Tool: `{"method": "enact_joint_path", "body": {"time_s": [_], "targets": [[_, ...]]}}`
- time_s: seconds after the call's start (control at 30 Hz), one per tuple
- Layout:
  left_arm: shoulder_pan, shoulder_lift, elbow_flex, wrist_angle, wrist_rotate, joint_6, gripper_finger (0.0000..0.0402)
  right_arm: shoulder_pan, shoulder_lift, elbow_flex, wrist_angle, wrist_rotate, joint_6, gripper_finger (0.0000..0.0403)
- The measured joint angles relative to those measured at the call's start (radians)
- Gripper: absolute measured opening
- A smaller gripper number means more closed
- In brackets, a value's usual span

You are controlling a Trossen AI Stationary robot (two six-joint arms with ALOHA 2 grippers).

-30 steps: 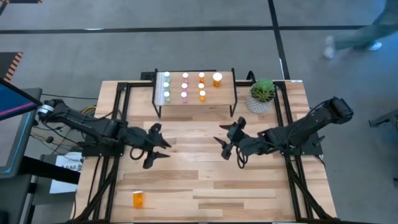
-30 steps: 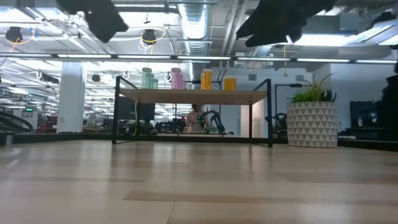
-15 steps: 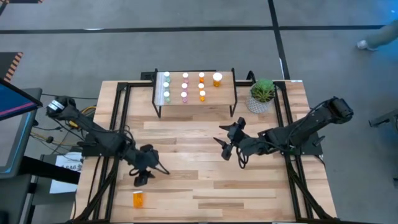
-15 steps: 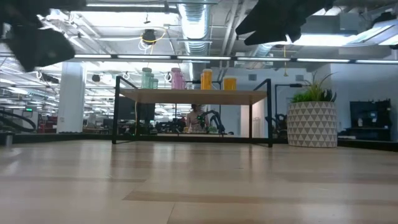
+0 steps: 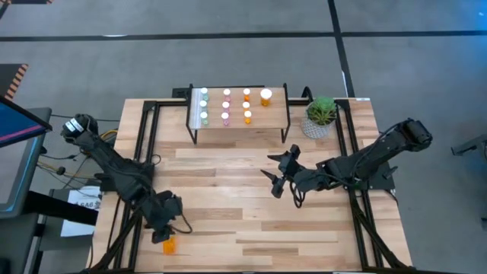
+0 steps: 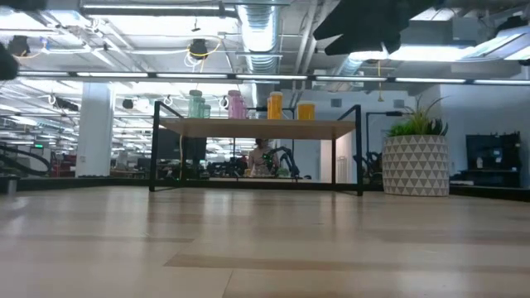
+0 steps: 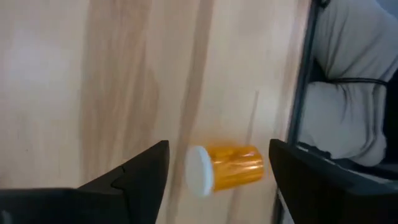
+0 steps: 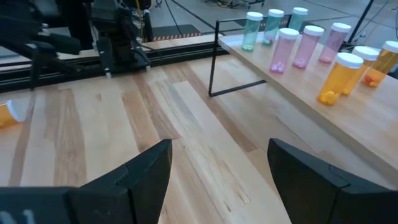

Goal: Pick and place medicine bottles onto shelf by color
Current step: Put the large orange pill bottle on the shelf aligned with the other large orange pill bottle

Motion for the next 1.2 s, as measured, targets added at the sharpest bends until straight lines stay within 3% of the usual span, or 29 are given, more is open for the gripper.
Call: {"method": "enact_joint_path", "body": {"time_s": [0.1, 0.23, 0.4, 0.6, 0.7, 0.87, 1.07, 1.2], "targets": [[-0.041, 0.0, 0.0, -0.013, -0.017, -0.09, 0.0267, -0.001, 0.0, 0.0, -0.001, 0.0, 0.0, 0.0284], [-0.073, 0.001, -0.004, -0.177, -0.011, -0.46, 0.0268, 0.0, 0.0, 0.0, 0.0, 0.0, 0.0, 0.0284], [-0.131, 0.0, -0.009, -0.121, -0.002, -0.704, 0.0268, 0.006, 0.0, 0.0, -0.005, 0.0, -0.004, 0.0284], [-0.185, 0.0, -0.009, -0.02, -0.172, -0.968, 0.0268, 0.02, 0.0, 0.0, -0.003, -0.003, 0.024, 0.0284], [-0.221, 0.038, -0.009, 0.027, -0.186, -1.091, 0.0268, 0.035, 0.0, 0.0, 0.011, -0.004, 0.038, 0.0284], [-0.288, 0.157, -0.009, 0.162, -0.204, -1.241, 0.0268, 0.052, 0.0, 0.0, 0.041, -0.005, 0.029, 0.0284], [-0.304, 0.302, -0.004, 0.335, -0.171, -1.275, 0.0268, 0.052, 0.0, 0.0, 0.09, -0.005, -0.001, 0.0284], [-0.304, 0.386, 0.021, 0.335, -0.112, -1.27, 0.0268, 0.052, -0.001, 0.0, 0.129, -0.005, -0.04, 0.0284]]}}
